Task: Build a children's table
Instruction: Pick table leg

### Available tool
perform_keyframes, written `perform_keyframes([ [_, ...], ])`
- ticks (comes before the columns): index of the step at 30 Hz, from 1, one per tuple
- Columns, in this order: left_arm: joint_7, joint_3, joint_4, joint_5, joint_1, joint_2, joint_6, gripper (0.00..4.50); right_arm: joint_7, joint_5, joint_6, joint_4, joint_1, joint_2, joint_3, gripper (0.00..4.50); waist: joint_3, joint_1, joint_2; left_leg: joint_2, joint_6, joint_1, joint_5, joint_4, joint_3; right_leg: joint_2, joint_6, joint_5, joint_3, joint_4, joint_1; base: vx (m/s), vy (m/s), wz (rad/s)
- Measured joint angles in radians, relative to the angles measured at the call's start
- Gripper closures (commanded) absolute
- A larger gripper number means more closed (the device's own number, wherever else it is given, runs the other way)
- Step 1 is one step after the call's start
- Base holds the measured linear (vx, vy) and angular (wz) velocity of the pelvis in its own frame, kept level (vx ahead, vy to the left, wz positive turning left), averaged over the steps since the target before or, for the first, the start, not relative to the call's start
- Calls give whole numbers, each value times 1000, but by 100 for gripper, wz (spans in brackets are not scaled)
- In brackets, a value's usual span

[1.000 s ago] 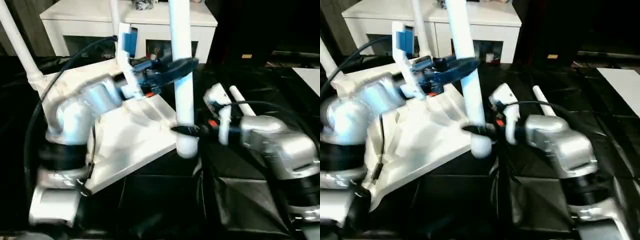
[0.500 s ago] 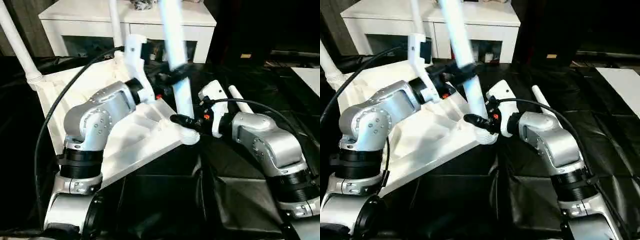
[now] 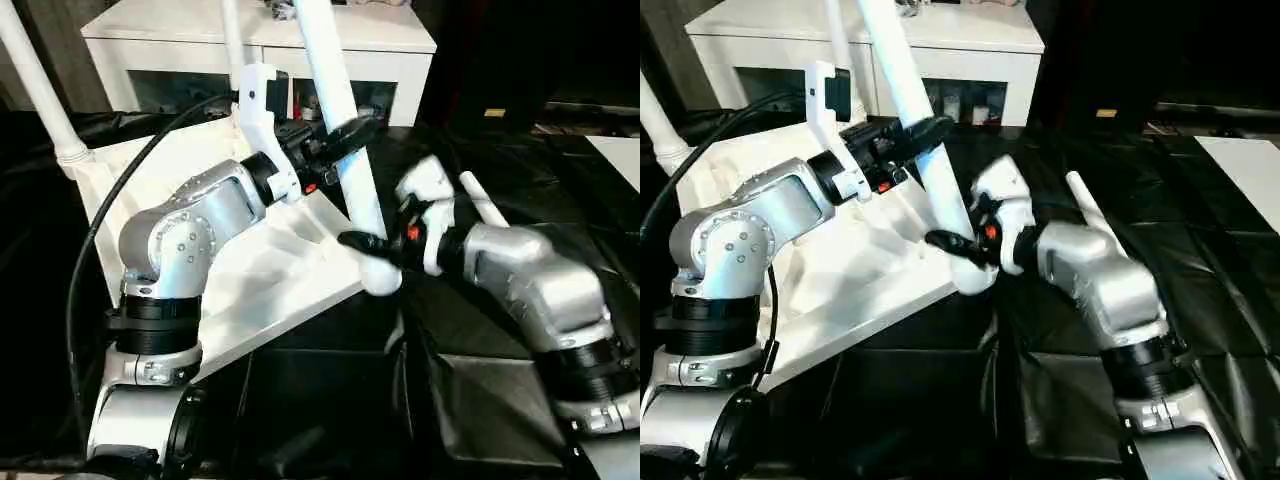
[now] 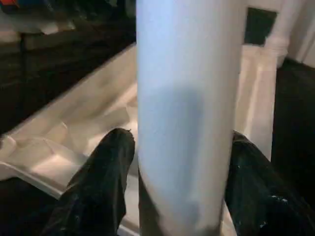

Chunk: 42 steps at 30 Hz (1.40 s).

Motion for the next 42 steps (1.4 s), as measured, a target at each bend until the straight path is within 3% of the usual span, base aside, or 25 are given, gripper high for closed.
perform_keyframes([
  [6, -16, 0, 1, -3, -14, 11, 2, 275, 60, 23, 42, 7, -3, -57, -10, 116, 0, 0, -1, 0, 2, -1, 1, 0, 0, 0, 0, 0, 0, 0, 0, 0, 0, 0],
  [12, -71, -27, 1, -9, -27, 31, 6, 275, 137, 53, 91, -4, 1, -118, -8, 116, 0, 0, -1, 0, 2, 0, 1, 0, 0, 0, 0, 0, 0, 0, 0, 0, 0, 0],
  [38, -195, -114, -27, -8, -27, 78, 12, 275, 144, 62, 125, -8, 18, -110, 15, 116, 0, 1, -1, 0, 2, 0, 1, 0, 0, 0, 0, 0, 0, 0, 0, 0, 0, 0],
  [42, -214, -120, -27, -7, -27, 87, 11, 275, 147, 65, 125, -8, 18, -109, 20, 150, 0, 1, -1, 0, 2, 0, 1, 0, 0, 0, 0, 0, 0, 0, 0, 0, 0, 0],
])
